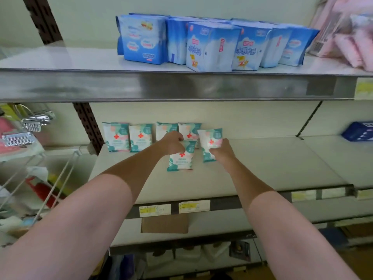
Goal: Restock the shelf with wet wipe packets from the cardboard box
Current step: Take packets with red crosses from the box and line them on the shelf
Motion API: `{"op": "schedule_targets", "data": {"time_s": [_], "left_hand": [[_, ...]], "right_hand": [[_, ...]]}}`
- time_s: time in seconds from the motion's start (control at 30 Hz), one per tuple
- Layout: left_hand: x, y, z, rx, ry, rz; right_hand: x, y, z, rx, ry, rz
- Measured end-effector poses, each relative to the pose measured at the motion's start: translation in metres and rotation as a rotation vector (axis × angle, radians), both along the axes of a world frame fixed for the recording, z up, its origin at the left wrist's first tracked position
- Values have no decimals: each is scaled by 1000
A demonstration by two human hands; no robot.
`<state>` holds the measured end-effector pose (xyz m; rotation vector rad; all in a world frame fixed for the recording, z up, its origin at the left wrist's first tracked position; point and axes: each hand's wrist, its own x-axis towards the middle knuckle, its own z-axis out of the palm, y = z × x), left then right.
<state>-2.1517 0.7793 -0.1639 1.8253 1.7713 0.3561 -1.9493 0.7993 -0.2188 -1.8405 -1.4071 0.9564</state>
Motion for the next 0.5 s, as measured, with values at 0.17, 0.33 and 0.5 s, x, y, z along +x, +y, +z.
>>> {"op": "schedule_targets", "data": {"time_s": [0.17,0.33,0.5], "left_hand": [[21,13,1,-12,-40,27],[42,24,3,-9,-22,88],[58,34,-2,14,-34,169]], "right_hand": [[28,13,-9,64,23,-22],[33,33,-11,88,118,35],[36,62,-20,85,197,87]]}}
